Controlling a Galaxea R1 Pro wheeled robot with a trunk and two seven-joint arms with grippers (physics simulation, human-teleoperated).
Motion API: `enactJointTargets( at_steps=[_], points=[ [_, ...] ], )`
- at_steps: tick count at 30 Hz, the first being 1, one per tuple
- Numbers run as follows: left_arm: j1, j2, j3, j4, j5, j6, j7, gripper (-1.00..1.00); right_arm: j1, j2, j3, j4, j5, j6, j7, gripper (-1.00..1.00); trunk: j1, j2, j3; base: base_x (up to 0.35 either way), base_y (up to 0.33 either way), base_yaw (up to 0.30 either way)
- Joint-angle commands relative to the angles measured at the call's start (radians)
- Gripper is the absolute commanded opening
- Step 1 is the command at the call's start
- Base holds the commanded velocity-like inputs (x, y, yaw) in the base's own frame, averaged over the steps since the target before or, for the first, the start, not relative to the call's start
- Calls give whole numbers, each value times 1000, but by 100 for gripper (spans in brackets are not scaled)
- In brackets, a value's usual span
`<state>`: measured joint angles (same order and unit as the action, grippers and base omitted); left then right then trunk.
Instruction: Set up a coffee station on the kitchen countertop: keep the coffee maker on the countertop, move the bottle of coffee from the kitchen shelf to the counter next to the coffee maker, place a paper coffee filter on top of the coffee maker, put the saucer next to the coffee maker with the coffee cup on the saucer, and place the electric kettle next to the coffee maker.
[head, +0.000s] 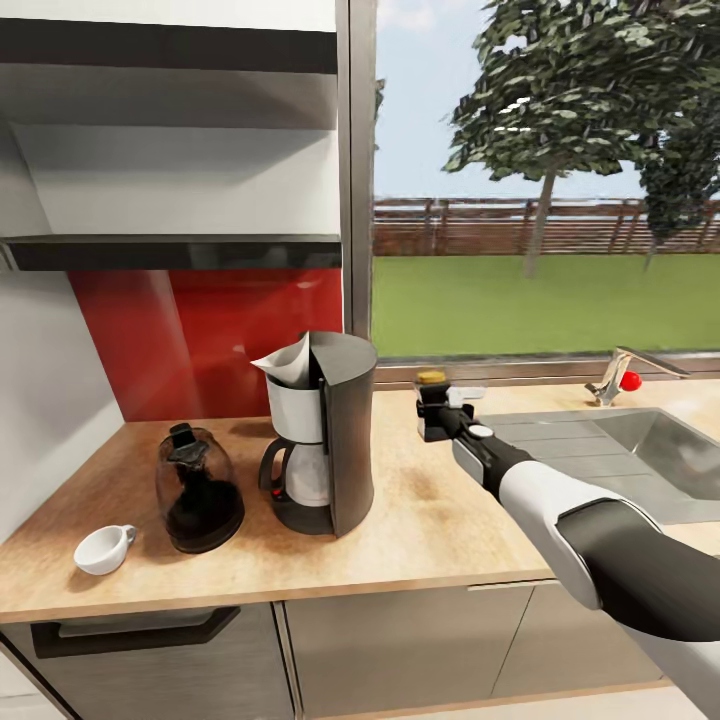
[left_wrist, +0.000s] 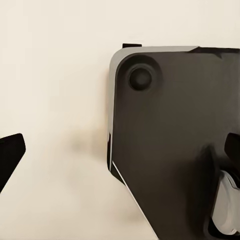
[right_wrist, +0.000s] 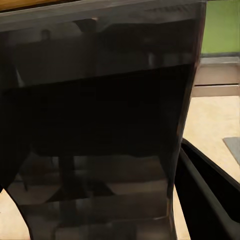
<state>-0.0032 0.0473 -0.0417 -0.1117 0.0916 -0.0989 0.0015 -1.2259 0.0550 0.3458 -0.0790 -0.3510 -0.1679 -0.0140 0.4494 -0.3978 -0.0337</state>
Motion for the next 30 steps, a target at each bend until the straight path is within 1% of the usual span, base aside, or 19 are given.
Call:
enactJointTargets(
  at_steps=[1, 5, 11, 15, 19, 20, 22, 25, 30],
  points=[
    [-1, 0, -5, 0, 10, -2, 0, 100, -1, 1, 9, 4, -9, -4, -1, -100, 1, -2, -2, 0, 0, 31],
    [-1, 0, -4, 0, 10, -2, 0, 100, -1, 4, 9, 7, -9, -5, -1, -100, 1, -2, -2, 0, -1, 202],
    [-1, -1, -4, 0, 10, -2, 0, 100, -1, 7, 9, 19, -9, -5, -1, -100, 1, -2, -2, 0, -121, 286],
    [0, -1, -5, 0, 10, -2, 1, 100, -1, 8, 9, 19, -9, -5, 0, -100, 1, -2, -2, 0, -28, 285],
    [0, -1, -7, 0, 10, -2, 1, 100, -1, 8, 9, 25, -9, -10, 0, -100, 1, -2, -2, -18, -33, 87],
    [0, -1, -7, -1, 10, -2, 2, 100, 0, 8, 9, 39, -9, -23, 0, -100, 1, -2, -2, -75, -125, 15],
    [-1, -1, -7, -1, 10, -2, 2, 100, 0, 8, 9, 77, -9, -83, 0, -100, 1, -2, -2, -38, -54, 6],
    [-1, -1, -7, 0, 10, -2, 2, 100, 0, 8, 9, 111, -9, -131, 0, -100, 1, -2, -2, -11, -15, 2],
    [-1, -1, -7, -2, 10, -2, 1, 100, 1, 7, 9, 136, -9, -157, 0, -100, 1, -2, -2, -1, -2, 0]
  ],
)
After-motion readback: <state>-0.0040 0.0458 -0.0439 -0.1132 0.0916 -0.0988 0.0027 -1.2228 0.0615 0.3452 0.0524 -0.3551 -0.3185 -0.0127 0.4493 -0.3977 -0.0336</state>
